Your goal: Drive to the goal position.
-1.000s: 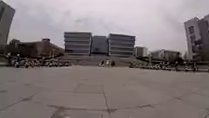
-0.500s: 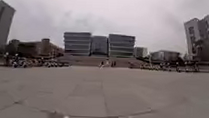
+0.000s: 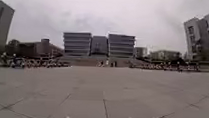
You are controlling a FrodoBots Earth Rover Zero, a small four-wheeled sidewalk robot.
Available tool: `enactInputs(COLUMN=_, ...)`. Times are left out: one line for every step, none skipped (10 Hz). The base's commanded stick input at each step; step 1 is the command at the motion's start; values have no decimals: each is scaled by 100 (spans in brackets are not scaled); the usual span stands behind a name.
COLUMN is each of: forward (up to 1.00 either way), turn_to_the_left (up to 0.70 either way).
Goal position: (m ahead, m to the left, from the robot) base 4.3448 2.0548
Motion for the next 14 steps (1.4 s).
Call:
enactInputs(forward=50, turn_to_the_left=0)
enactInputs(forward=50, turn_to_the_left=0)
enactInputs(forward=50, turn_to_the_left=0)
enactInputs(forward=50, turn_to_the_left=0)
enactInputs(forward=50, turn_to_the_left=0)
enactInputs(forward=50, turn_to_the_left=0)
enactInputs(forward=50, turn_to_the_left=0)
enactInputs(forward=50, turn_to_the_left=0)
enactInputs(forward=50, turn_to_the_left=0)
enactInputs(forward=50, turn_to_the_left=0)
enactInputs(forward=50, turn_to_the_left=0)
enactInputs(forward=50, turn_to_the_left=0)
enactInputs(forward=50, turn_to_the_left=0)
enactInputs(forward=50, turn_to_the_left=0)
